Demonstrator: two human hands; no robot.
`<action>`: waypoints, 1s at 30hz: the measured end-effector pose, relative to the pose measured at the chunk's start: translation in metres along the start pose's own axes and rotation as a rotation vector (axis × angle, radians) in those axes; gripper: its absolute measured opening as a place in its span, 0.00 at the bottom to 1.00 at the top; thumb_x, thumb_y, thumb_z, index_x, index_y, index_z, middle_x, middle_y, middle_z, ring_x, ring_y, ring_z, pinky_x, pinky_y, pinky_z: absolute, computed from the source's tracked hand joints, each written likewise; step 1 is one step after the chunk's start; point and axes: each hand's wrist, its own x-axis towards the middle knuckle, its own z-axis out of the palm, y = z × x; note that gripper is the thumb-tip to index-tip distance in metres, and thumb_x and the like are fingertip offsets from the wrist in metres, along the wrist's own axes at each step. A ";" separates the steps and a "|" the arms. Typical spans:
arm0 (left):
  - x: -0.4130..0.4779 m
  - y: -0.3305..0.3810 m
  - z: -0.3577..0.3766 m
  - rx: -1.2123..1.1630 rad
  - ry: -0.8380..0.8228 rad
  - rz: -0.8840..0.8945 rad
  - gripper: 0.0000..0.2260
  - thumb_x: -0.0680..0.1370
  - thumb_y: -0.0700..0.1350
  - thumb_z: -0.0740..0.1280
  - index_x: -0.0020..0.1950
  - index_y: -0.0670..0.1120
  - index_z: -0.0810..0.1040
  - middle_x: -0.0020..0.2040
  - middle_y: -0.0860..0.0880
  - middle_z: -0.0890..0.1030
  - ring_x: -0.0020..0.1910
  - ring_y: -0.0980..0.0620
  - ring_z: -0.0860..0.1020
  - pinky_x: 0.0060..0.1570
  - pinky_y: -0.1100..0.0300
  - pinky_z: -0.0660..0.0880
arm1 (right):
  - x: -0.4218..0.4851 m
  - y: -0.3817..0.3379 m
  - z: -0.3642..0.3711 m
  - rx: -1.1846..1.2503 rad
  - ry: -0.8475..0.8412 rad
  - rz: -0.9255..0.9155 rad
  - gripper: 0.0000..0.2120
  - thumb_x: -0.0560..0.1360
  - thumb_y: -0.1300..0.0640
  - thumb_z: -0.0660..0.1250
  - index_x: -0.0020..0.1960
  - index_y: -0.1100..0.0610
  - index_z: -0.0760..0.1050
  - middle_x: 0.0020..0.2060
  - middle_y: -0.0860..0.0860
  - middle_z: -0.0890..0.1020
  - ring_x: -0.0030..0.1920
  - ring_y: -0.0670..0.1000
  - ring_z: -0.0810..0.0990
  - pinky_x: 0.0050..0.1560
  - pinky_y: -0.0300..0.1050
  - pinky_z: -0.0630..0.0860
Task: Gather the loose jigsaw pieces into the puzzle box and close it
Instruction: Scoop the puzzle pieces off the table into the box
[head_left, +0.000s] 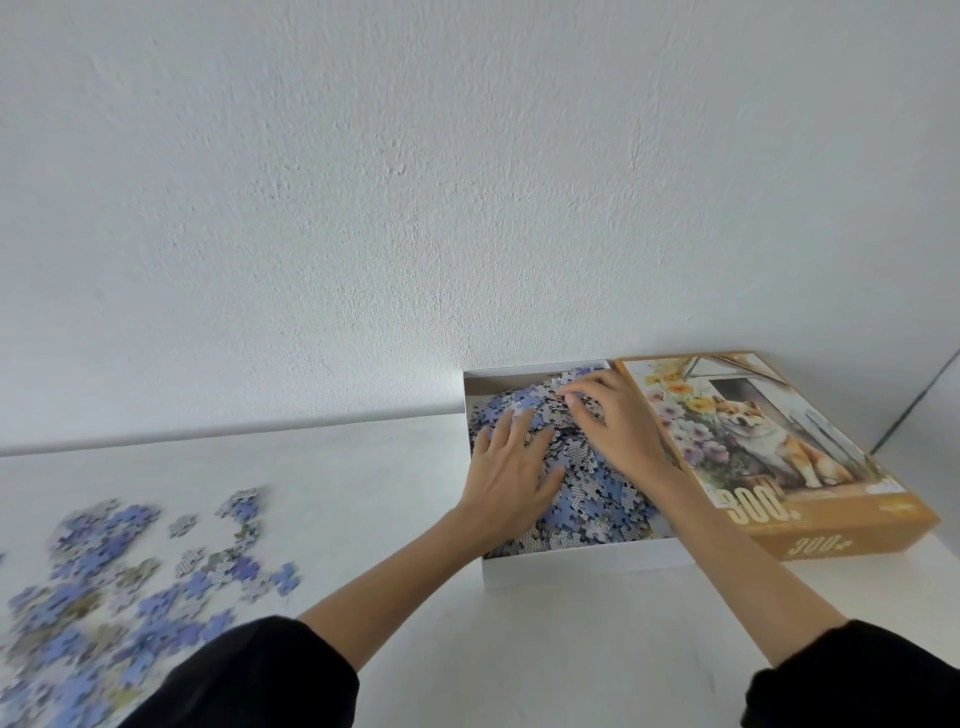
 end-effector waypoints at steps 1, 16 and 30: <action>0.000 0.000 0.002 0.003 -0.003 0.023 0.37 0.71 0.63 0.35 0.73 0.48 0.60 0.75 0.45 0.56 0.75 0.44 0.52 0.71 0.46 0.53 | -0.001 0.002 0.000 0.002 -0.028 0.000 0.10 0.77 0.54 0.62 0.55 0.52 0.79 0.49 0.47 0.77 0.51 0.44 0.72 0.50 0.42 0.71; 0.037 -0.005 0.005 0.057 -0.146 0.008 0.26 0.80 0.60 0.43 0.76 0.52 0.49 0.77 0.48 0.50 0.75 0.44 0.49 0.71 0.40 0.48 | 0.005 0.010 0.008 -0.264 -0.319 0.139 0.21 0.81 0.51 0.51 0.73 0.54 0.60 0.73 0.50 0.59 0.74 0.51 0.53 0.71 0.48 0.51; 0.053 -0.017 0.007 0.128 -0.185 -0.027 0.24 0.82 0.56 0.45 0.77 0.52 0.48 0.77 0.46 0.49 0.75 0.42 0.46 0.72 0.45 0.43 | 0.015 0.010 0.014 -0.181 -0.421 0.261 0.23 0.81 0.53 0.50 0.75 0.55 0.53 0.75 0.53 0.53 0.75 0.52 0.49 0.72 0.48 0.45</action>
